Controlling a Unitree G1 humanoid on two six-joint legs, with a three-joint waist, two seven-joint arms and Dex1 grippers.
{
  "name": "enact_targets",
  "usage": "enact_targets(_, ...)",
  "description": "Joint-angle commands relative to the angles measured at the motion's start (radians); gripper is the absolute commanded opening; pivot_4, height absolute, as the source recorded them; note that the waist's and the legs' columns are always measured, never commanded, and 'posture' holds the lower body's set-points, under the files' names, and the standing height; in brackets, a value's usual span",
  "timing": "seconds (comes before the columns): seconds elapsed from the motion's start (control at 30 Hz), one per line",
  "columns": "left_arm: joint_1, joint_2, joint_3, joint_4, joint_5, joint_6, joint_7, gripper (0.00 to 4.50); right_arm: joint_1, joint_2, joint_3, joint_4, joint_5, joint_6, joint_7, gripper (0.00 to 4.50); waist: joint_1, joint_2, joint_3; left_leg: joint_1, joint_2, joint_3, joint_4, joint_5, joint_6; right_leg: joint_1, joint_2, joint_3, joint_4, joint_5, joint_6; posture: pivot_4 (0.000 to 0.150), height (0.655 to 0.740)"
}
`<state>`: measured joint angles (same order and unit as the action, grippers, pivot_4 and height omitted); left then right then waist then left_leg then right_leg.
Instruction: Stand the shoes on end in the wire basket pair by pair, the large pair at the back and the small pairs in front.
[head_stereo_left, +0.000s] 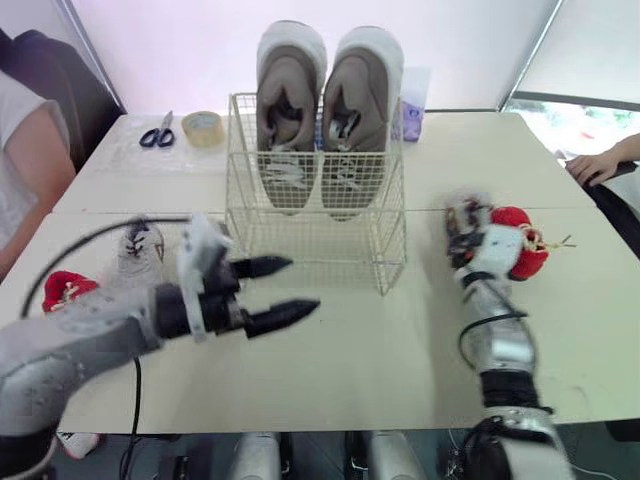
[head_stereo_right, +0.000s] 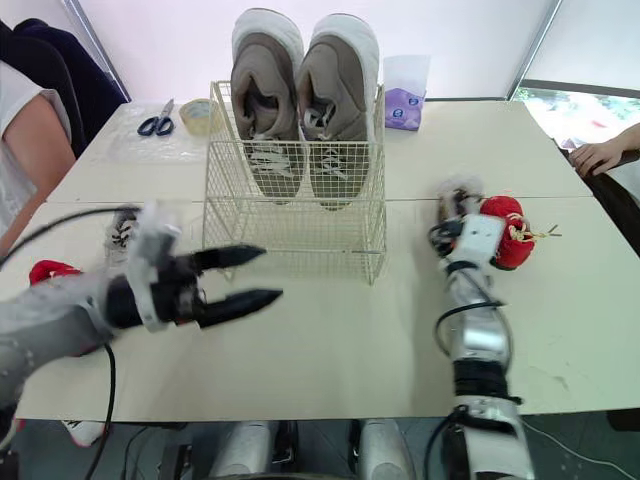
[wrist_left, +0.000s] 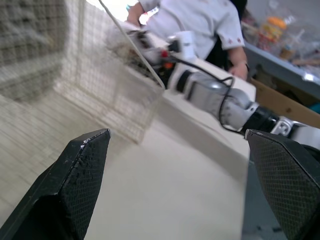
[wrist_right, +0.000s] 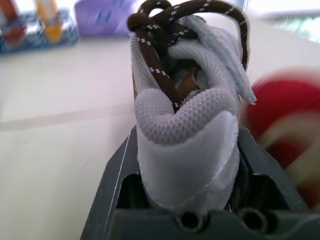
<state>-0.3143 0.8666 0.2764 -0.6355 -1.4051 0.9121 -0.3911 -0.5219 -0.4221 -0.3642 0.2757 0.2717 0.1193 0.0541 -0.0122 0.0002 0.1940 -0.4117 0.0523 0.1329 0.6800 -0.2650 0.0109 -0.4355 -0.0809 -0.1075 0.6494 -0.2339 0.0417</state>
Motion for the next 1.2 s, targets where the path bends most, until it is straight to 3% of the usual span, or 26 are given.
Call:
enact_targets(0.03, -0.084, 0.010, 0.042, 0.087, -0.033, -0.025, 0.040, 4.50, -0.198, -0.177, -0.128, -0.005, 0.146, -0.025, 0.168, 1.65, -0.003, 0.000, 0.000, 0.000, -0.001, 0.000, 0.000, 0.000, 0.001, 0.000, 0.000, 0.000, 0.000, 0.000, 0.002, 0.150, 0.7357)
enact_targets(0.2, -0.162, 0.044, 0.076, 0.212, -0.169, 0.025, 0.003, 4.50, -0.335, -0.409, -0.031, -0.091, 0.416, 0.271, 0.739, 1.65, -0.010, -0.003, -0.001, 0.005, -0.001, 0.000, -0.013, 0.002, -0.003, 0.000, 0.003, 0.002, -0.003, -0.001, 0.002, 0.150, 0.7357)
enact_targets(0.4, -0.170, 0.161, 0.155, 0.390, -0.198, 0.100, -0.128, 4.50, -0.411, -0.677, 0.197, -0.278, 0.530, 0.569, 1.214, 1.65, -0.002, -0.002, 0.000, 0.003, 0.000, 0.000, -0.016, 0.003, -0.005, -0.005, 0.002, 0.001, -0.001, -0.002, 0.000, 0.150, 0.7357)
enact_targets(0.5, -0.191, 0.157, 0.185, 0.479, -0.392, 0.129, -0.111, 4.50, -0.468, -0.747, 0.257, -0.367, 0.553, 0.605, 1.378, 1.65, 0.004, -0.005, 0.001, 0.003, -0.001, 0.000, -0.016, 0.003, -0.005, -0.004, 0.000, 0.000, -0.003, -0.003, 0.001, 0.150, 0.7357)
enact_targets(0.8, -0.146, 0.124, 0.083, 0.367, -0.555, 0.154, -0.041, 4.50, -0.520, -0.682, 0.291, -0.513, 0.581, 0.600, 1.463, 1.65, 0.001, -0.012, 0.001, 0.002, -0.002, 0.001, -0.014, 0.003, -0.007, -0.004, -0.006, 0.001, -0.004, -0.003, 0.002, 0.150, 0.7357)
enact_targets(1.03, -0.181, 0.016, -0.025, 0.330, -0.567, 0.145, -0.015, 4.50, -0.485, -0.617, 0.329, -0.537, 0.541, 0.571, 1.455, 1.65, 0.001, -0.013, 0.001, 0.002, -0.002, 0.001, -0.014, 0.005, -0.009, -0.003, -0.005, 0.000, -0.003, -0.003, 0.002, 0.150, 0.7357)
enact_targets(1.2, -0.187, -0.006, -0.072, 0.302, -0.567, 0.155, -0.010, 4.50, -0.453, -0.599, 0.323, -0.576, 0.548, 0.584, 1.430, 1.65, 0.000, -0.013, 0.001, 0.002, -0.002, 0.001, -0.014, 0.005, -0.009, -0.003, -0.003, 0.000, -0.002, -0.003, 0.002, 0.150, 0.7357)
